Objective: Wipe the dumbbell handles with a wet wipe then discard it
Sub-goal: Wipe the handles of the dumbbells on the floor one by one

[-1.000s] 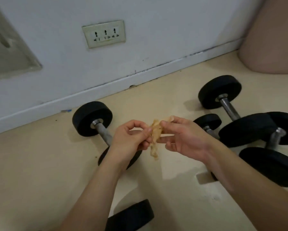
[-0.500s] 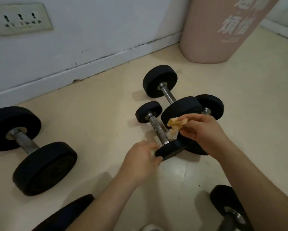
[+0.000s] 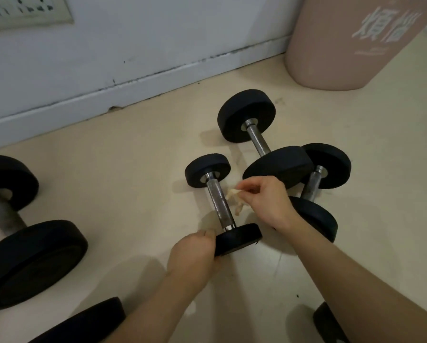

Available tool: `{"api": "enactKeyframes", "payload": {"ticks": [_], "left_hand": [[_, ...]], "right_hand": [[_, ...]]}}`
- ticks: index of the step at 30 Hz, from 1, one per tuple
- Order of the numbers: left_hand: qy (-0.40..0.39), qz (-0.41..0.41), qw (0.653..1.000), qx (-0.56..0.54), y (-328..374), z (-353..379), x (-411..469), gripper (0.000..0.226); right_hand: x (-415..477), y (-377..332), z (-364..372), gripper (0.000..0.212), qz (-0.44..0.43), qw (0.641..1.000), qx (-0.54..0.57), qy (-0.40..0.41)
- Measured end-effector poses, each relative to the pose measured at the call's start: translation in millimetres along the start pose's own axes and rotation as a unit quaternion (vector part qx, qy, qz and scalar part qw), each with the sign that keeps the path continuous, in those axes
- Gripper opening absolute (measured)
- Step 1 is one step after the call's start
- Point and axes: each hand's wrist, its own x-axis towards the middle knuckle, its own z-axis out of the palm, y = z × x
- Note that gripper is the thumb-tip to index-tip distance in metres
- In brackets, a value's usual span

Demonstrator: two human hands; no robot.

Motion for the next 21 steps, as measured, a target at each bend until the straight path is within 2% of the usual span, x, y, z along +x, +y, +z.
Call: {"api": "enactKeyframes", "payload": {"ticks": [3, 6, 11, 13, 15, 17, 19, 20, 21], "left_hand": [[0.003, -0.015, 1.000, -0.011, -25.5, 4.2, -13.1, 0.031], [0.032, -0.022, 0.998, -0.046, -38.5, 5.3, -26.4, 0.043], [0.018, -0.044, 0.998, 0.046, -62.4, 0.9, -41.6, 0.031], [0.012, -0.040, 0.998, 0.050, -65.0, 0.1, -42.2, 0.027], [0.003, -0.023, 0.999, 0.044, -63.3, 0.6, -40.4, 0.026], [0.000, -0.011, 0.999, 0.030, -61.3, 1.5, -36.9, 0.027], [0.007, -0.009, 1.000, 0.009, -58.6, 1.9, -32.3, 0.028], [0.013, -0.008, 1.000, 0.001, -56.4, 1.9, -30.4, 0.029], [0.017, -0.007, 1.000, -0.004, -53.8, 2.0, -28.8, 0.030]], "right_hand": [[24.7, -3.5, 40.8, 0.015, -0.005, 0.999, 0.039, -0.011], [40.0, -6.3, 82.8, 0.015, 0.033, 0.995, 0.066, -0.069], [47.4, -22.9, 120.5, 0.009, 0.075, 0.976, 0.190, -0.076], [45.7, -32.1, 121.9, 0.009, 0.060, 0.976, 0.187, -0.094], [41.7, -39.2, 111.9, 0.011, 0.058, 0.975, 0.157, -0.148], [39.4, -35.6, 93.5, 0.016, 0.093, 0.942, 0.207, -0.247], [38.2, -28.9, 82.7, 0.020, 0.159, 0.884, 0.320, -0.302], [39.2, -24.8, 84.6, 0.019, 0.172, 0.881, 0.339, -0.281], [39.7, -20.9, 89.6, 0.017, 0.159, 0.907, 0.313, -0.233]]}}
